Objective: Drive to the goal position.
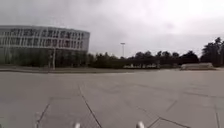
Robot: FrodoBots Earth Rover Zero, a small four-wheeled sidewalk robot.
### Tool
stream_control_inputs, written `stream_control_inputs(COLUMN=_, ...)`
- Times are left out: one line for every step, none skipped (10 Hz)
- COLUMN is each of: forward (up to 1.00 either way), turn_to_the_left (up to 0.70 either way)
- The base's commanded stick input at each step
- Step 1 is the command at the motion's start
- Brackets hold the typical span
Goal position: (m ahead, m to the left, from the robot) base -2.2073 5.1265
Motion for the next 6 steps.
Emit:
stream_control_inputs(forward=0.00, turn_to_the_left=0.84)
stream_control_inputs(forward=0.00, turn_to_the_left=0.84)
stream_control_inputs(forward=0.00, turn_to_the_left=0.84)
stream_control_inputs(forward=0.00, turn_to_the_left=0.84)
stream_control_inputs(forward=0.00, turn_to_the_left=0.84)
stream_control_inputs(forward=0.00, turn_to_the_left=0.84)
